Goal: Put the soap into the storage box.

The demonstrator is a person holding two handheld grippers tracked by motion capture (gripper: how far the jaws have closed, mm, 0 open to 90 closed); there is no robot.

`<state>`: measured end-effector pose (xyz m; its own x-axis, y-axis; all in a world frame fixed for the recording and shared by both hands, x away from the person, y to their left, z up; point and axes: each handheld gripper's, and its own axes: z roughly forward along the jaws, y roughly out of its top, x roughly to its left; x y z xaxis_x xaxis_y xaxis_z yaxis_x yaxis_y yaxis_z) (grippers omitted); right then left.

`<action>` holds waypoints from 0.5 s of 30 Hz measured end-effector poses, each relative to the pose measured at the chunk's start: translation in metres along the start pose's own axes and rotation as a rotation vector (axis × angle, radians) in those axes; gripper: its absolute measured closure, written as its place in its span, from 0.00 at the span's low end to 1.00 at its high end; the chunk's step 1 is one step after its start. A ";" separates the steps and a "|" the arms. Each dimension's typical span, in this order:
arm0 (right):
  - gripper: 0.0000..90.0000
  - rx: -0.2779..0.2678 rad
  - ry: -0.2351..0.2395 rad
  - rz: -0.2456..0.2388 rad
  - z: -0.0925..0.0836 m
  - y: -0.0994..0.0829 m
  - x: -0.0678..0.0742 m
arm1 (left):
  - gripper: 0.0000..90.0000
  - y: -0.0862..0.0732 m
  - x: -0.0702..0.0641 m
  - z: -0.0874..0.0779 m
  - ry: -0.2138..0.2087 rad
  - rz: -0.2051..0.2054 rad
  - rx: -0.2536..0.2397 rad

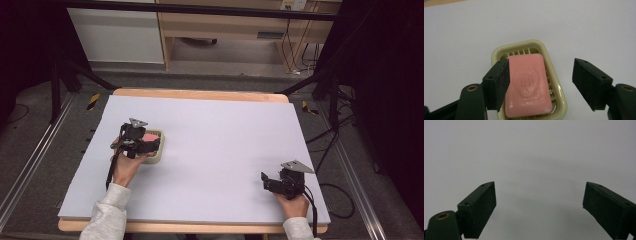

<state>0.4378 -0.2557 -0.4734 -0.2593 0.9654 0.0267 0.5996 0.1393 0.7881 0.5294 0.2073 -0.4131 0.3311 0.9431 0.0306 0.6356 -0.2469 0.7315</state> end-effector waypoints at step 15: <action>0.13 -0.005 -0.006 0.009 -0.002 -0.001 -0.002 | 0.32 -0.028 0.010 -0.028 0.001 0.018 -0.073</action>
<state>0.4364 -0.2585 -0.4730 -0.2496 0.9679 0.0305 0.5982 0.1293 0.7908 0.4955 0.2296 -0.4142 0.3410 0.9390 0.0451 0.5770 -0.2469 0.7786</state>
